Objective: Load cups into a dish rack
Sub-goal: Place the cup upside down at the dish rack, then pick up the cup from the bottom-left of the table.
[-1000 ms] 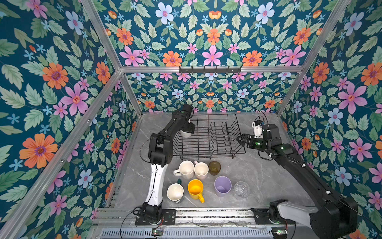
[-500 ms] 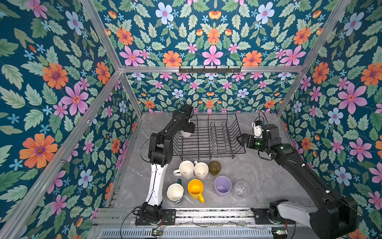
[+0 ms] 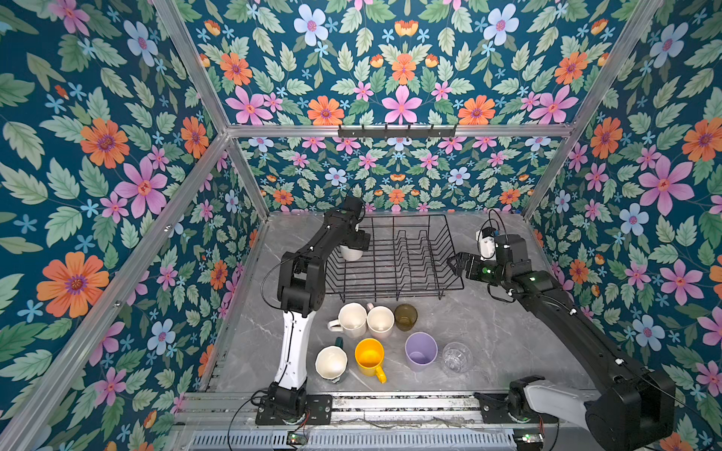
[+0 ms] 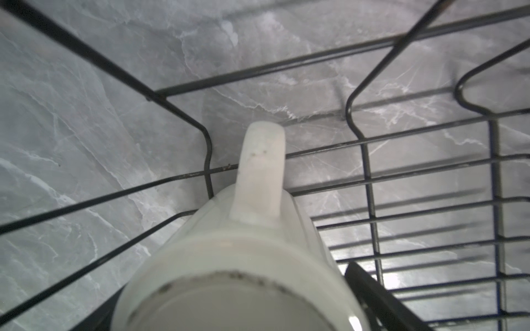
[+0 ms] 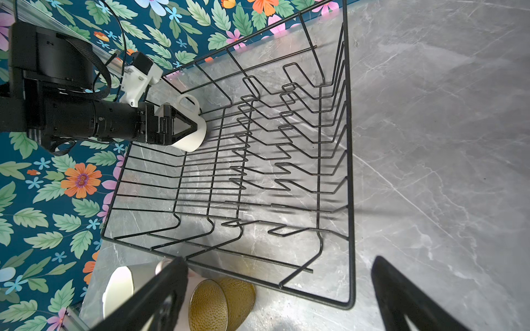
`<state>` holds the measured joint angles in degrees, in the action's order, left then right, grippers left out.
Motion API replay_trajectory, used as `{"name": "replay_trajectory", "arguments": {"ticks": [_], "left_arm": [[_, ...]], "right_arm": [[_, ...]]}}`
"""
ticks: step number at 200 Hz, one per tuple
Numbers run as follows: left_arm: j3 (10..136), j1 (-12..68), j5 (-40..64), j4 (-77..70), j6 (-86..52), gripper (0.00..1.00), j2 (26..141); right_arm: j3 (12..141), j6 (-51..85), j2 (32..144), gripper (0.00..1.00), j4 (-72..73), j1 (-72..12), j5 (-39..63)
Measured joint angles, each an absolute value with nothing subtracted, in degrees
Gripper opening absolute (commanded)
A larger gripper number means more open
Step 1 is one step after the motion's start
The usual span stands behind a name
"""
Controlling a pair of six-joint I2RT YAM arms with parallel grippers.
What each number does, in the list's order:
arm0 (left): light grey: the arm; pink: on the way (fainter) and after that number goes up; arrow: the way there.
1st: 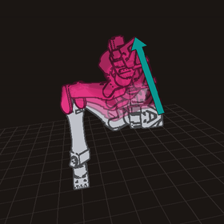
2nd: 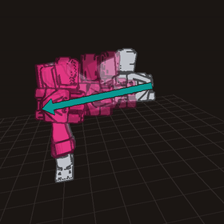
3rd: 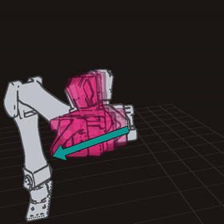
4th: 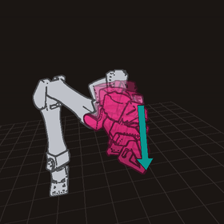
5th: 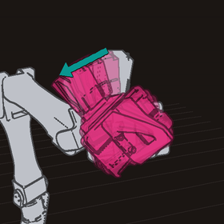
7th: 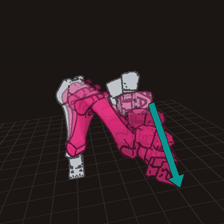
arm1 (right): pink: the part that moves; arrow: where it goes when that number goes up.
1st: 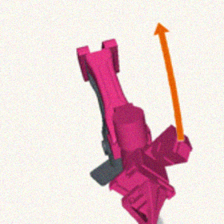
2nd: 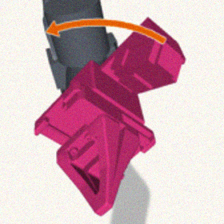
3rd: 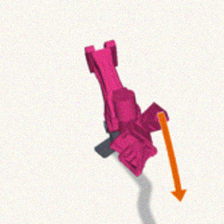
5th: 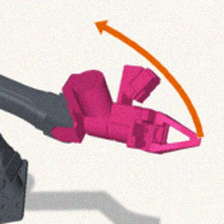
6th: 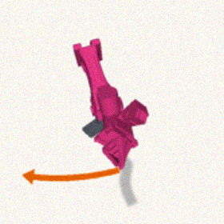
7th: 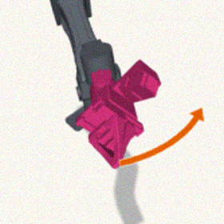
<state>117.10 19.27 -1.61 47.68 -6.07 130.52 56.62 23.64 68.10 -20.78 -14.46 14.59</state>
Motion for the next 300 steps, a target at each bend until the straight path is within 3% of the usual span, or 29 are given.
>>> {"name": "replay_trajectory", "arguments": {"ticks": [96, 182, 232, 300], "left_arm": [[108.95, 18.98, -1.13, 42.65, -7.7, 1.0, 117.97], [78.65, 18.98, -4.51, 39.64, -13.45, 0.94, 83.33], [63.79, 19.07, -4.05, 48.53, -18.35, 0.83, 67.75], [54.94, 19.49, 2.04, 58.28, -25.45, 0.57, 54.59]], "right_arm": [[56.71, 23.64, 68.07, 0.99, -20.8, -14.48, 14.74], [58.35, 23.11, 68.49, 0.99, -21.19, -14.48, 14.52], [60.18, 21.87, 69.84, 0.99, -21.65, -14.48, 14.33], [60.47, 21.26, 70.28, 0.99, -22.92, -14.48, 14.31]]}}
